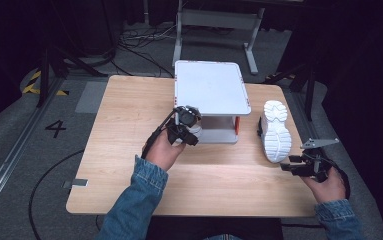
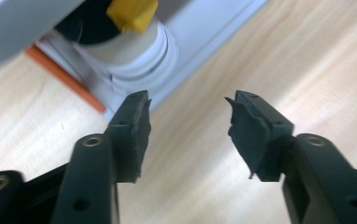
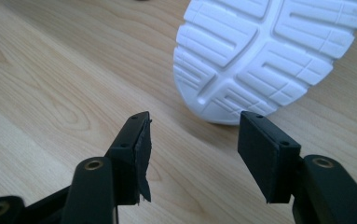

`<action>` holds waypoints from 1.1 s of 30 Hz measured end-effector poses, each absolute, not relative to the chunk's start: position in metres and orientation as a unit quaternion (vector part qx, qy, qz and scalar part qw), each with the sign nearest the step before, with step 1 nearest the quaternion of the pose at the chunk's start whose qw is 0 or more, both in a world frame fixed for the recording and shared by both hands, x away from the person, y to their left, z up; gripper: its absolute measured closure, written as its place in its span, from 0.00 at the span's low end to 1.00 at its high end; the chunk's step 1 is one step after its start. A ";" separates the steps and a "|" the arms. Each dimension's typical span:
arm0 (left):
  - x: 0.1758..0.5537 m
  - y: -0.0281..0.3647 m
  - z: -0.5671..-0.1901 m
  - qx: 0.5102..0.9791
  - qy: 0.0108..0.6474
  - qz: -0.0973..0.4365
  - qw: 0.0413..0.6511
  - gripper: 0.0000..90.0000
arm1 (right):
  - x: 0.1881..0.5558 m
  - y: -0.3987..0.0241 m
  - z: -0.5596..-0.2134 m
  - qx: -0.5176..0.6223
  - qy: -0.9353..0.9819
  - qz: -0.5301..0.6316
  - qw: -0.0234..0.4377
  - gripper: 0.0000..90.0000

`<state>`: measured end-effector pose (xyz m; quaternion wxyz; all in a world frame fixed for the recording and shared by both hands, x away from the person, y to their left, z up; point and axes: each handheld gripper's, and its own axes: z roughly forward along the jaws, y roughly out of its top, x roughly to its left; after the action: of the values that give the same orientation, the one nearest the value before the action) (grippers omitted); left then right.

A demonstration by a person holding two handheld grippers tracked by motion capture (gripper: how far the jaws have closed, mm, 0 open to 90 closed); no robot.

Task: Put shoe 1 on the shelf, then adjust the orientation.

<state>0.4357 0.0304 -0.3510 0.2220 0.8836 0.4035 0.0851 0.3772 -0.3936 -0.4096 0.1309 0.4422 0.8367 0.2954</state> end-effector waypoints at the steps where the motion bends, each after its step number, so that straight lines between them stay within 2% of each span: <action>1: 0.434 0.034 -0.349 0.882 0.406 0.085 0.223 0.50 | 0.379 -0.393 -0.408 0.440 0.837 0.297 0.132 0.49; 7: 0.421 0.061 -0.342 0.878 0.419 0.094 0.213 0.45 | 0.385 -0.390 -0.404 0.444 0.834 0.300 0.133 0.48; 16: 0.412 0.103 -0.355 0.864 0.462 0.094 0.178 0.38 | 0.405 -0.390 -0.386 0.444 0.827 0.312 0.148 0.49; 19: 0.408 0.112 -0.359 0.858 0.473 0.090 0.177 0.37 | 0.418 -0.392 -0.382 0.446 0.823 0.318 0.155 0.53; 21: 0.404 0.117 -0.362 0.855 0.479 0.086 0.177 0.37 | 0.427 -0.394 -0.380 0.450 0.819 0.319 0.158 0.59; 23: 0.400 0.122 -0.365 0.854 0.484 0.086 0.170 0.38 | 0.435 -0.395 -0.379 0.454 0.812 0.325 0.167 0.72; 25: 0.396 0.127 -0.367 0.852 0.489 0.087 0.163 0.39 | 0.444 -0.393 -0.379 0.454 0.811 0.331 0.162 0.79; 28: 0.387 0.137 -0.371 0.847 0.500 0.087 0.155 0.40 | 0.456 -0.385 -0.380 0.447 0.816 0.320 0.178 0.82; 33: 0.376 0.148 -0.375 0.838 0.517 0.088 0.151 0.40 | 0.475 -0.377 -0.384 0.454 0.815 0.299 0.202 0.81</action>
<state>0.3758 0.1482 -0.3745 0.1512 0.8377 0.5174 0.0877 0.4746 -0.3765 -0.3844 0.2023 0.4541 0.8146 0.2989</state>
